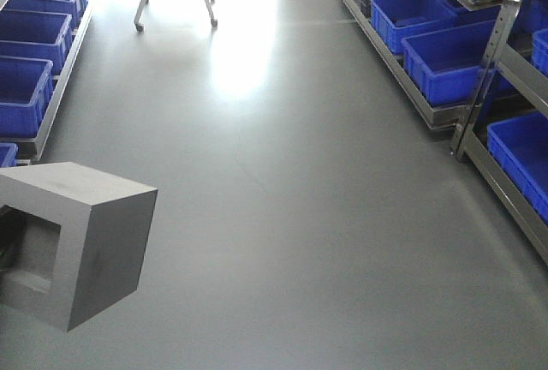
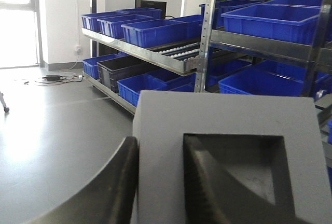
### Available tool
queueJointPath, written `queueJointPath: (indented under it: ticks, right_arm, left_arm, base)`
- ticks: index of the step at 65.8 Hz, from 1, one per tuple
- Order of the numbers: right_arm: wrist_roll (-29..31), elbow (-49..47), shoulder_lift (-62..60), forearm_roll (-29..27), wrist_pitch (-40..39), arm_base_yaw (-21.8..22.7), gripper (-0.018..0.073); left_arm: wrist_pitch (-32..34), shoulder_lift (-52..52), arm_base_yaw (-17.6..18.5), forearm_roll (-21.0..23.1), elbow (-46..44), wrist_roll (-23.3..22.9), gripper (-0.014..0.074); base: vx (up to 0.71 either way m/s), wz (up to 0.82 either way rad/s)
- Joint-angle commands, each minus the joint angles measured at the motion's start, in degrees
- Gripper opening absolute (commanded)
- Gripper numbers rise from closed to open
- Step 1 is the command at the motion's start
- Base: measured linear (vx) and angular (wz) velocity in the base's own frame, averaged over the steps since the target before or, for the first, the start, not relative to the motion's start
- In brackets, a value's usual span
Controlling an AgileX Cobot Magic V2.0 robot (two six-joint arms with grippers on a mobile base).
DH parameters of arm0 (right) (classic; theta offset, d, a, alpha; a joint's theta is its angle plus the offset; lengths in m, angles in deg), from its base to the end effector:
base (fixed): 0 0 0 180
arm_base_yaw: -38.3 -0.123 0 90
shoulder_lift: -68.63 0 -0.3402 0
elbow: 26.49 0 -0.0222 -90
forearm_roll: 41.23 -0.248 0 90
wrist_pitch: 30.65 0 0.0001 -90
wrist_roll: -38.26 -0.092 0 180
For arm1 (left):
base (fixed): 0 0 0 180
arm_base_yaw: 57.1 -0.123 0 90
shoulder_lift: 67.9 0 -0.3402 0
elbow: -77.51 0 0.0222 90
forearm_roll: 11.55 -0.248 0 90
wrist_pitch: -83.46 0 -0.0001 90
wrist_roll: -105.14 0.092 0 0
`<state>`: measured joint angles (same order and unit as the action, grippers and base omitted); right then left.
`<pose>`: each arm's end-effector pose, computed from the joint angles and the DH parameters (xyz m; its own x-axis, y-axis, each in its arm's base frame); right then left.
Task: Sort gray base to blue bin
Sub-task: 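Drive down the aisle and turn toward the large blue bin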
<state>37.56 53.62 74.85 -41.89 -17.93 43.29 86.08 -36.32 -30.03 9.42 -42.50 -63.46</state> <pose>-0.0013 0.0003 0.1833 -0.1547 0.0370 -0.9873 0.0881 0.9958 0.0236 0.0458 -0.0218 0.3179 -0.0596 -0.1558 -0.9860 0.4366 0.8842 -0.1661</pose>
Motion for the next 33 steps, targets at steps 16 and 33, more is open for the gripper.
queueJointPath:
  ticks: [16, 33]
  right_arm:
    - [0.7, 0.1, 1.1, 0.3, -4.1, 0.2, -0.0005]
    - [0.7, 0.1, 1.1, 0.3, -4.1, 0.2, -0.0005]
  left_arm:
    - [5.5, 0.3, 0.1, 0.6, -1.8, -0.3, -0.0006]
    - [5.5, 0.3, 0.1, 0.6, -1.8, -0.3, -0.0006]
  base:
    - [0.42, 0.03]
    - [0.39, 0.02]
